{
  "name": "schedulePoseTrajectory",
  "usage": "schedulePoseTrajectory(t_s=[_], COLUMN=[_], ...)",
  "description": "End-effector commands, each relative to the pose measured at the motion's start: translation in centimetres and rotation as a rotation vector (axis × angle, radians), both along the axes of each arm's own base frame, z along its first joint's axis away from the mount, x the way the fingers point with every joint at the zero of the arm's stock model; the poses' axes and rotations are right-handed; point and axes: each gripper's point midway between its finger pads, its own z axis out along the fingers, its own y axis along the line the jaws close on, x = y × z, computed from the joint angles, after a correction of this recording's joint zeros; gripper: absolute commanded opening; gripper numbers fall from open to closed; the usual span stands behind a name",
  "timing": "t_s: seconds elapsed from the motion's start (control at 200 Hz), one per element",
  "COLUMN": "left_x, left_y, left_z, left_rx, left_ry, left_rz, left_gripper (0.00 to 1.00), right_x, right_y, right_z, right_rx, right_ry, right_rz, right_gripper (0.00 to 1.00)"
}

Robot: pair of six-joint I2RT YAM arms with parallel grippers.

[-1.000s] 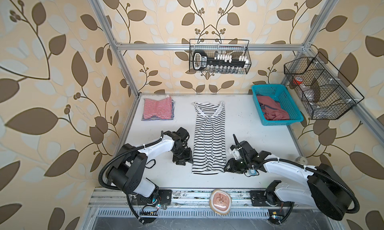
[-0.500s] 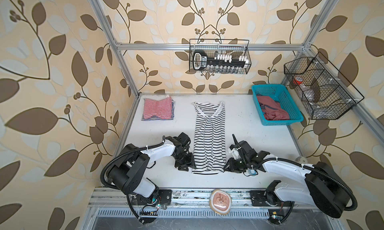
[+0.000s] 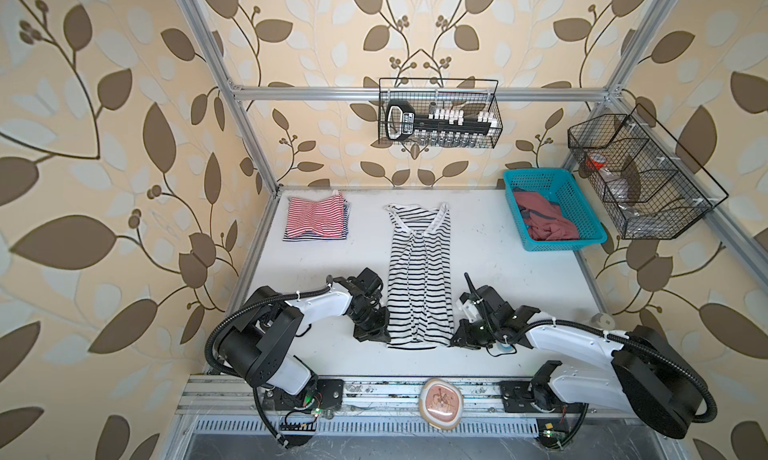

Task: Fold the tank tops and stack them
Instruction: 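Grasp the near end with both grippers and fold it toward the far end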

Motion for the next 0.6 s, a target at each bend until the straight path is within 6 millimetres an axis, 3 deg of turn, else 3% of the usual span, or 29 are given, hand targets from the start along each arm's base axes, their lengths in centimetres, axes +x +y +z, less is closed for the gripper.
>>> schedulePoseTrajectory(t_s=[0.0, 0.205, 0.595], left_x=[-0.6, -0.7, 3.2], left_y=[-0.4, -0.4, -1.1], left_z=[0.3, 0.9, 7.7], left_rx=[-0.02, -0.029, -0.044], left_ry=[0.012, 0.0, -0.188], left_rz=[-0.012, 0.003, 0.047], left_gripper=[0.0, 0.0, 0.0], right_x=[-0.7, -1.1, 1.0], right_y=[-0.8, -0.8, -0.1], right_z=[-0.3, 0.7, 5.8], right_rx=[-0.027, -0.004, 0.017], right_ry=[0.007, -0.018, -0.121], right_rz=[-0.014, -0.022, -0.009], right_gripper=[0.0, 0.0, 0.0])
